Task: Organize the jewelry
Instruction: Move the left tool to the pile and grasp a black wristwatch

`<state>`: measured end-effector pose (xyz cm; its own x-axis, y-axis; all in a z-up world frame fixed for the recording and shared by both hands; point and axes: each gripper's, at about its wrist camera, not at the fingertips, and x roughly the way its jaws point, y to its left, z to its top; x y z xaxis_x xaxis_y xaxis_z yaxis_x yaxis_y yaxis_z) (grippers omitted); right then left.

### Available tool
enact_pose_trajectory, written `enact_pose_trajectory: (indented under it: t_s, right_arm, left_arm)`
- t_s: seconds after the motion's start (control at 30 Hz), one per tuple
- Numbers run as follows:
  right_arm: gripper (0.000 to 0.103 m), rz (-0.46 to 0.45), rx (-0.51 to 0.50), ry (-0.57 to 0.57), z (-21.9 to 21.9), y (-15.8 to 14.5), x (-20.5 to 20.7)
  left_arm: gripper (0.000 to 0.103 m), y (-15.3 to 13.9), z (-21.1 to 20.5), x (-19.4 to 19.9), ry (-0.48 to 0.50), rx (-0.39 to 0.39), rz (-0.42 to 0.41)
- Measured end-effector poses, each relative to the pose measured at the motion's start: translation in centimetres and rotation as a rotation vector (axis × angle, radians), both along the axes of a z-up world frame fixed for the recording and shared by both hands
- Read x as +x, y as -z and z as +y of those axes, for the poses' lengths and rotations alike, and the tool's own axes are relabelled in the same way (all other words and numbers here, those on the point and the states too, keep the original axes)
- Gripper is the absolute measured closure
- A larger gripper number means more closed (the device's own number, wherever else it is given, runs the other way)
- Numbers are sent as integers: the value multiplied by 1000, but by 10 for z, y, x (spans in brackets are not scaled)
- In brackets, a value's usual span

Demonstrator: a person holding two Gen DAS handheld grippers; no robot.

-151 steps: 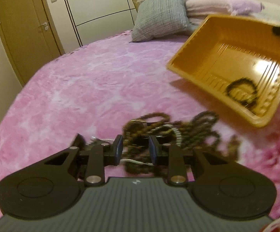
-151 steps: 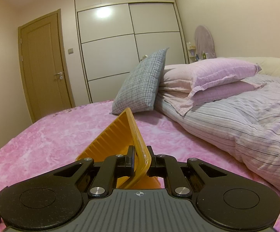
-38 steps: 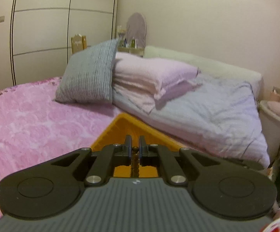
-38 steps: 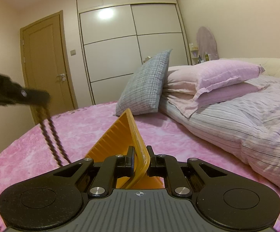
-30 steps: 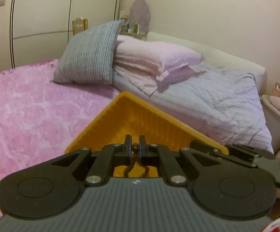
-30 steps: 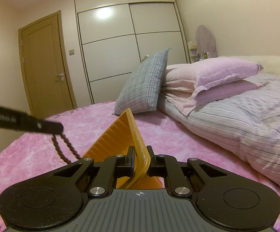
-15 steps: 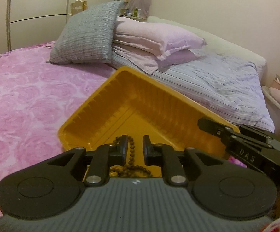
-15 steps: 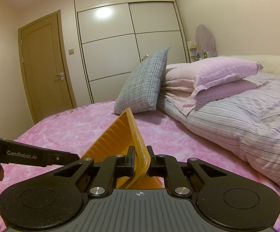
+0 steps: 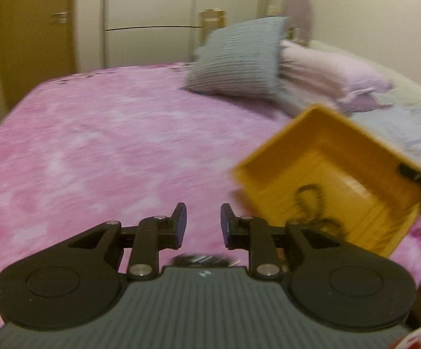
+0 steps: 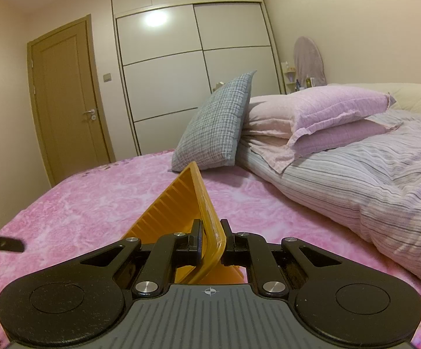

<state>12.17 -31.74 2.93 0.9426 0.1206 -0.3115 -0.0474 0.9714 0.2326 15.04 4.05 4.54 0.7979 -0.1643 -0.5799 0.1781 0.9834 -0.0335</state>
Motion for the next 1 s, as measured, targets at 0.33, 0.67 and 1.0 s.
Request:
enact_pose_trajectory:
  t_s: [0.33,0.67,1.0]
  right_arm:
    - [92,2,-6,2,1,1,0]
    - [92,4,-16,1,2,0,1]
    - [92,6,-21,2,2,-1,2]
  left_arm:
    - [78,36,81,-34,-229,52,80]
    - [73,59,73,-41,-122,71,102]
    - [68,69,57,-32,-14,131,158]
